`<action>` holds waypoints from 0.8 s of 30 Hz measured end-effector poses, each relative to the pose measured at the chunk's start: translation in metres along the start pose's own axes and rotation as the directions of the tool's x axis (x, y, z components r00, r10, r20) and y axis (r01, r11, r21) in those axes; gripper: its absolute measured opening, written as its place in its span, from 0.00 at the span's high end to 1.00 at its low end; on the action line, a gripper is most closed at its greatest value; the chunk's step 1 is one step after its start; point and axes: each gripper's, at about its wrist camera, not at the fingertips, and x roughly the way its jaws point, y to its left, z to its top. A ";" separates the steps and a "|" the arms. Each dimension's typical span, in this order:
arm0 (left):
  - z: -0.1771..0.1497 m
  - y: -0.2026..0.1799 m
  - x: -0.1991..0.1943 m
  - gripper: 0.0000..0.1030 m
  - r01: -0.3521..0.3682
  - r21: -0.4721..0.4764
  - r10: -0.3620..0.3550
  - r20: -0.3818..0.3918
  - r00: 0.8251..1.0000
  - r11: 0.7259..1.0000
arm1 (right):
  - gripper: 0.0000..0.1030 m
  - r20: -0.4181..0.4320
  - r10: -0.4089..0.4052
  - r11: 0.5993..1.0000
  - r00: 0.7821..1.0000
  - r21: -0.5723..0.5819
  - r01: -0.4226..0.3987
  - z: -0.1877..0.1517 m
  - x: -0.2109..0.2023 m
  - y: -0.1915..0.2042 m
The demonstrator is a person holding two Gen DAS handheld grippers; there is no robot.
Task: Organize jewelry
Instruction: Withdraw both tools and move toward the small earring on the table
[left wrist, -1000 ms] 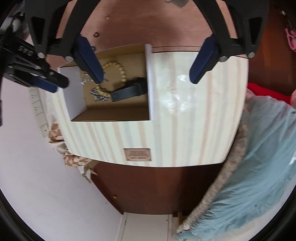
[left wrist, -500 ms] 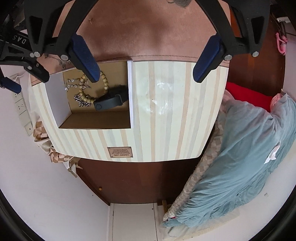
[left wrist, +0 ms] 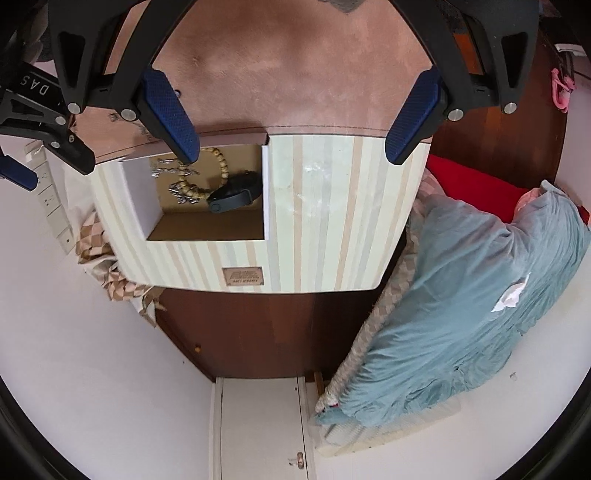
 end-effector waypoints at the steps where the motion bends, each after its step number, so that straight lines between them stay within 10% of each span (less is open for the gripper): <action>1: -0.001 0.000 -0.008 0.00 0.009 -0.003 -0.009 0.009 1.000 1.000 | 0.03 0.010 0.004 1.000 1.000 0.001 -0.004 -0.001 -0.007 0.000; 24: -0.026 -0.005 -0.118 0.01 0.062 -0.011 -0.060 0.140 0.988 0.998 | 0.03 0.184 0.010 0.999 0.983 0.037 -0.017 -0.031 -0.130 -0.016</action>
